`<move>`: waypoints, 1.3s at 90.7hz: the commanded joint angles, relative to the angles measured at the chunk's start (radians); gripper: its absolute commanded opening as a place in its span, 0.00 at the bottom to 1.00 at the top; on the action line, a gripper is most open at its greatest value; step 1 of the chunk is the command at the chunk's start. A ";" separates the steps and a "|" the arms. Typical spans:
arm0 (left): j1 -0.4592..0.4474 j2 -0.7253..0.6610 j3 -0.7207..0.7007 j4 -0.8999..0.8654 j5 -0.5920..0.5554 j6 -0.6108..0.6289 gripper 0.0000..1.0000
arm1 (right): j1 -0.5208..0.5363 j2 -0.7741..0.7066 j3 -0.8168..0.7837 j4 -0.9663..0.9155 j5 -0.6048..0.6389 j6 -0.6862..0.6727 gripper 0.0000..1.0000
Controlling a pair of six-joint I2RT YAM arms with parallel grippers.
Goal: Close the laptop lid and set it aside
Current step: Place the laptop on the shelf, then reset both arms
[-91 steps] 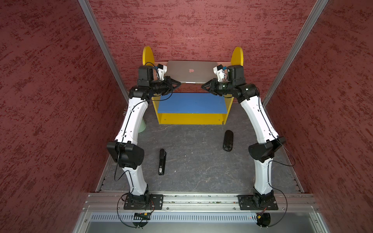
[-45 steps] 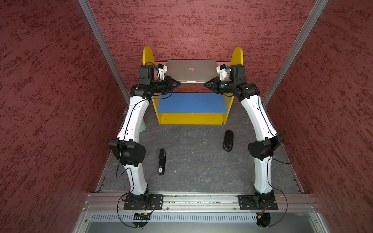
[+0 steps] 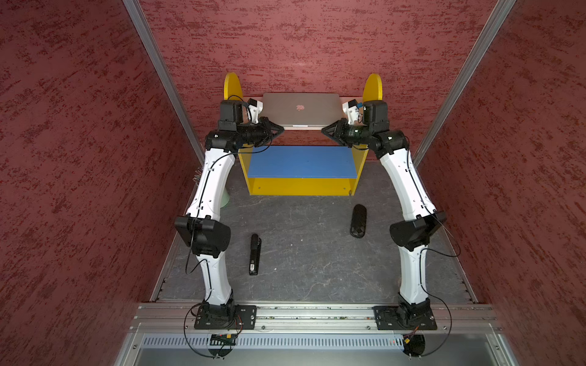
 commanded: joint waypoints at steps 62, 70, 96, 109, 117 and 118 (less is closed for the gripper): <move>0.010 -0.218 -0.261 0.183 0.004 -0.006 0.24 | -0.016 -0.237 -0.309 0.140 -0.020 -0.062 0.44; 0.017 -0.276 -0.349 0.232 0.000 -0.008 0.27 | -0.015 -0.283 -0.381 0.164 -0.016 -0.082 0.48; 0.116 -0.489 -0.663 0.409 -0.003 -0.019 0.37 | -0.017 -0.485 -0.708 0.349 0.052 -0.146 0.64; 0.175 -0.579 -0.790 0.487 0.002 -0.035 0.45 | -0.021 -0.581 -0.875 0.464 0.087 -0.169 0.73; 0.195 -0.629 -0.861 0.536 -0.006 -0.043 0.52 | -0.025 -0.639 -0.973 0.524 0.109 -0.185 0.80; 0.197 -0.635 -0.869 0.541 -0.008 -0.043 0.53 | -0.025 -0.646 -0.987 0.529 0.116 -0.187 0.80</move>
